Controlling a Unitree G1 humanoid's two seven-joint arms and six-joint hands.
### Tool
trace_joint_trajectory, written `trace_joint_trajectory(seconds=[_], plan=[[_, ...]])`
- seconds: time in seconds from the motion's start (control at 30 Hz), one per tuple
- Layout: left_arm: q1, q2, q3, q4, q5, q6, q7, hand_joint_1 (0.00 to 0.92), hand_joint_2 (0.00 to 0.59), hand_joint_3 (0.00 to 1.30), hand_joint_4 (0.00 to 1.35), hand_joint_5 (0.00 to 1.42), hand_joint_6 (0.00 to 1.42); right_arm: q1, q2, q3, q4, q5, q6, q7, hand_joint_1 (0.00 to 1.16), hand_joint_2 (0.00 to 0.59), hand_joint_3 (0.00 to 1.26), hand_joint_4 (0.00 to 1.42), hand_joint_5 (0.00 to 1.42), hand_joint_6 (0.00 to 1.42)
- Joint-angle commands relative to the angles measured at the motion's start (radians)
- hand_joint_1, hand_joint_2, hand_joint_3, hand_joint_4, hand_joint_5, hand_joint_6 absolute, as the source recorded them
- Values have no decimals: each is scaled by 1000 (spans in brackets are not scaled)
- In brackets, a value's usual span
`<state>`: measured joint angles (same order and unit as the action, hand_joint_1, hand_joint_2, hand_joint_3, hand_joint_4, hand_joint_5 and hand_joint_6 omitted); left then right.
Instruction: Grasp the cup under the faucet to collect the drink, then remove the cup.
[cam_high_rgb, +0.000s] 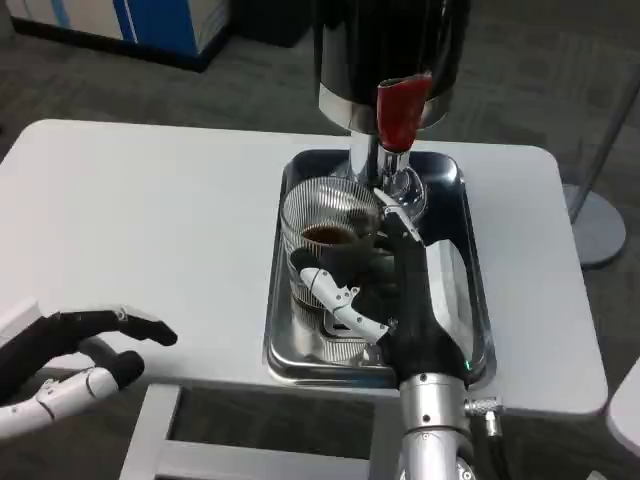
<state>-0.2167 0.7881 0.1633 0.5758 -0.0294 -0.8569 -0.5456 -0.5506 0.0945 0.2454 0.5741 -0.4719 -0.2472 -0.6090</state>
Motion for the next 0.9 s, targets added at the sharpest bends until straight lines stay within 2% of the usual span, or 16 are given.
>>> trace_joint_trajectory(seconds=[0.03,0.4,0.9], plan=[[-5,19,-7,17,11,-15,-12,0,191,442,318,269,531,9,15,-2,17,0,-18,-22,611,275,290,418,474,656],[-33,14,-24,41,19,-18,-9,0,202,442,318,269,531,25,5,-9,-20,-17,-26,-59,611,275,340,511,603,842],[-63,6,-38,70,24,-23,-6,0,214,442,318,269,531,61,-16,-14,-57,-23,-40,-65,631,277,419,627,748,1027]])
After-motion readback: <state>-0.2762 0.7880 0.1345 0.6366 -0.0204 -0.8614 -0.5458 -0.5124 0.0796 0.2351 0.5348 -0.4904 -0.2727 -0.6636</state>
